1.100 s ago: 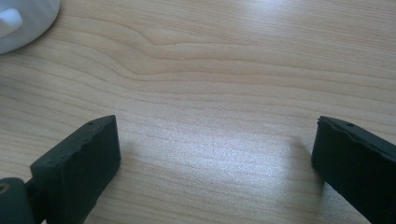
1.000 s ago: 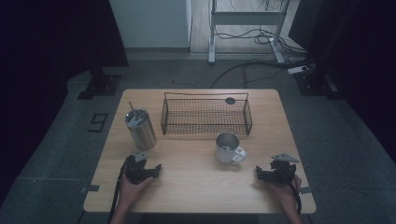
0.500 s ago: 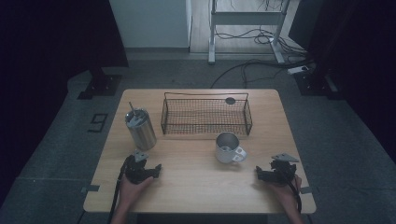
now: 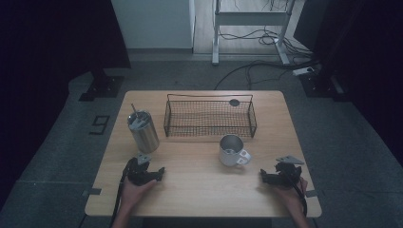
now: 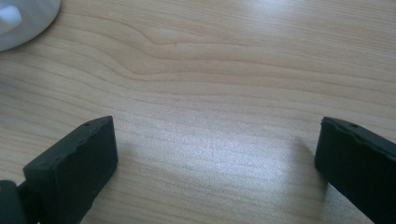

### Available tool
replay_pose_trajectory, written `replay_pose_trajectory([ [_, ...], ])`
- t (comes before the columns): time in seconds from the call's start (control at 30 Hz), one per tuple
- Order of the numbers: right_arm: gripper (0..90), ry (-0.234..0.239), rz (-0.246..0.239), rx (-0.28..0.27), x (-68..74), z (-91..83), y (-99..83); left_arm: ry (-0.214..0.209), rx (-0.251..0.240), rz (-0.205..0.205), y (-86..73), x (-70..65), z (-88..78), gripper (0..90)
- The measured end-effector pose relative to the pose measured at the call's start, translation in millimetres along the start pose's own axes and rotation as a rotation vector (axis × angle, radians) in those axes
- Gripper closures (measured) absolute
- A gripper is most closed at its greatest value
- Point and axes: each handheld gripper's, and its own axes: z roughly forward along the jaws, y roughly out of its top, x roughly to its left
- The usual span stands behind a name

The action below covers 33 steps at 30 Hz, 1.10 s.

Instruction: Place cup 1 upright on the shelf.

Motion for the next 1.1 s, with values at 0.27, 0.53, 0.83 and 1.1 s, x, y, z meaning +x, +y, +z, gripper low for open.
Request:
replay_pose_trajectory([
  [0.27,0.0,-0.01,0.017,0.0,0.1,-2.3,-2.2,-0.019,-0.028,0.016,6.5,-3.8,-6.3,15.0],
  [0.53,0.1,-0.014,0.016,0.0,-0.1,-3.4,-3.2,-0.039,-0.089,0.008,12.8,-3.0,-25.6,14.0],
  [0.83,0.0,-0.014,0.016,0.0,-0.3,-3.5,-3.2,-0.063,-0.155,-0.048,18.9,7.1,-44.6,10.8],
  [1.1,0.0,-0.014,0.016,0.0,-0.2,-3.5,-3.2,-0.061,-0.19,-0.083,21.9,15.7,-55.5,11.3],
])
